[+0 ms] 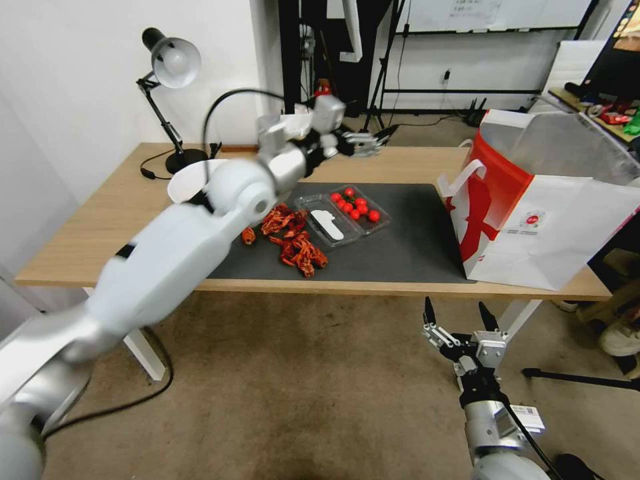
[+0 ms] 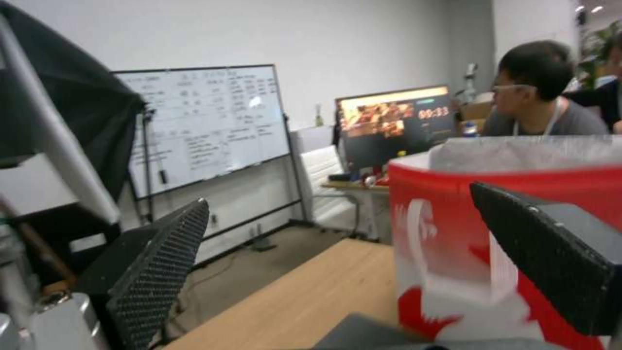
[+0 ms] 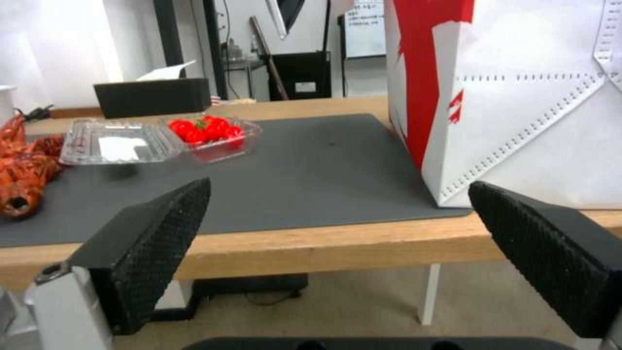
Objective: Pick up the trash from the table and place it into the takeout bag.
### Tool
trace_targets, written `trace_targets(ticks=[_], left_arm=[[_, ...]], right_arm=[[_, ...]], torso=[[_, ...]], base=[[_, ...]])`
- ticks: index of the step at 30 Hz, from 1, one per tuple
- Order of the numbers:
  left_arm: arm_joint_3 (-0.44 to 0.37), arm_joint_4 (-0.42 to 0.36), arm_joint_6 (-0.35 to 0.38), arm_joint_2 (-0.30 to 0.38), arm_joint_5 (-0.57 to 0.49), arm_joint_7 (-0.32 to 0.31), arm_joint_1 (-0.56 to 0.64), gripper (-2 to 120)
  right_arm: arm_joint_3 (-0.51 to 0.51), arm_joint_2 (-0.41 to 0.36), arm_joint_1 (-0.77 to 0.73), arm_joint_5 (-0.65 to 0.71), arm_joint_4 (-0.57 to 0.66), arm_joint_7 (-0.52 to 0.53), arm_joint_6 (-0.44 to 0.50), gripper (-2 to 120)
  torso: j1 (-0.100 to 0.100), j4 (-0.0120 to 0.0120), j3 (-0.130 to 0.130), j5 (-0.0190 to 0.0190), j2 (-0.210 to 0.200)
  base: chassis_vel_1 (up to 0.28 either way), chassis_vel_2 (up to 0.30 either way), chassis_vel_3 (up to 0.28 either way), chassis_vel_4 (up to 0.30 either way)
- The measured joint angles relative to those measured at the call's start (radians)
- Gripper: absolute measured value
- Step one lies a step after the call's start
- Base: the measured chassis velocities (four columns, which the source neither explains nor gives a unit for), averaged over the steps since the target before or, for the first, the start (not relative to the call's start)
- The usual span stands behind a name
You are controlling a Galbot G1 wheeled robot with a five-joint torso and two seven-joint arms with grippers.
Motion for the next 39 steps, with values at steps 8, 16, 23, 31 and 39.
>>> trace_targets(ticks=[8, 16, 23, 31, 39], left_arm=[[-0.258, -0.134, -0.101, 0.104, 0.126, 0.0, 0.383, 100], [-0.454, -0.215, -0.168, 0.01, 0.25, -0.068, 0.702, 100], [-0.596, -0.271, -0.228, -0.109, 0.393, -0.099, 0.961, 100], [-0.719, -0.288, -0.35, -0.212, 0.515, -0.14, 1.225, 100], [-0.748, -0.288, -0.388, -0.302, 0.584, -0.197, 1.321, 100]], right_arm=[[-0.005, 0.0, -0.005, -0.004, 0.01, -0.002, 0.0, 100], [-0.011, 0.003, -0.011, -0.018, 0.014, -0.003, 0.0, 100], [-0.014, 0.007, -0.019, -0.03, 0.024, -0.005, 0.003, 100], [-0.014, 0.009, -0.021, -0.033, 0.026, -0.007, 0.003, 100], [-0.018, 0.006, -0.03, -0.023, 0.029, -0.031, 0.003, 100]], torso=[[0.0, 0.0005, 0.0, 0.0001, 0.0], [0.0, 0.0, 0.0, 0.0, 0.0], [0.0, -0.0002, 0.0, -0.0001, 0.0], [0.0, 0.0003, 0.0, 0.0001, 0.0], [0.0, 0.0, 0.0, 0.0001, 0.0]], base=[[0.0, 0.0, 0.0, 0.0], [0.0, 0.0, 0.0, 0.0], [0.0, 0.0, 0.0, 0.0], [0.0, 0.0, 0.0, 0.0], [0.0, 0.0, 0.0, 0.0]])
